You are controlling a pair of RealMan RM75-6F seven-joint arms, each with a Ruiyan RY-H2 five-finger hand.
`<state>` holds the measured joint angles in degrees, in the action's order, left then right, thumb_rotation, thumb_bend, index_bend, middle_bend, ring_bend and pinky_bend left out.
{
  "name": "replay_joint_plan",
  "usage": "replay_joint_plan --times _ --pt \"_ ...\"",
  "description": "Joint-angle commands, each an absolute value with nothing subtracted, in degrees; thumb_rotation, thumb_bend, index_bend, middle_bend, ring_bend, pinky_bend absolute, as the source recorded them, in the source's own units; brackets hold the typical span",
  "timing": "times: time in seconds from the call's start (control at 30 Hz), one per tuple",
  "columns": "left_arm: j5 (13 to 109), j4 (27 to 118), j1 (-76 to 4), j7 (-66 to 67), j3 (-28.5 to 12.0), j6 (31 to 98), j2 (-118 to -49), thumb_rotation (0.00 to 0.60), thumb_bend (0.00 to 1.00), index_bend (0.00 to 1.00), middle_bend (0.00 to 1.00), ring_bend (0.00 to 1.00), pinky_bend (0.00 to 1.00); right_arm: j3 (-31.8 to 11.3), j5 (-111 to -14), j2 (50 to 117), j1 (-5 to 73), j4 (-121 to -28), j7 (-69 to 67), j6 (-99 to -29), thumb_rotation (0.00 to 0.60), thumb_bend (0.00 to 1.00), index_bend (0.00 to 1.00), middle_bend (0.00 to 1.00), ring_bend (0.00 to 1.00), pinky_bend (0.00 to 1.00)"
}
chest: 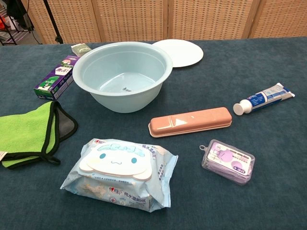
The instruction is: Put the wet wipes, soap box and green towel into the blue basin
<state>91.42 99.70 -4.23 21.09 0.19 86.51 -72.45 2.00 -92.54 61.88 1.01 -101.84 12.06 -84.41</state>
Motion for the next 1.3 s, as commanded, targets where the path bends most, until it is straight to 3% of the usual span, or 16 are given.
replay_joint_plan --times 0.03,1.3 --pt "91.4 99.8 -4.2 21.1 0.2 86.5 -72.4 0.600 0.09 0.00 0.00 0.00 0.00 2.1 -92.5 61.8 1.0 -101.9 12.0 -84.3 0.600 0.16 0.00 0.00 0.00 0.00" --pt "91.2 102.8 -4.9 20.8 1.4 84.0 -70.6 0.600 0.08 0.00 0.00 0.00 0.00 1.9 -92.1 61.3 0.9 -102.1 11.5 -84.5 0.600 0.16 0.00 0.00 0.00 0.00"
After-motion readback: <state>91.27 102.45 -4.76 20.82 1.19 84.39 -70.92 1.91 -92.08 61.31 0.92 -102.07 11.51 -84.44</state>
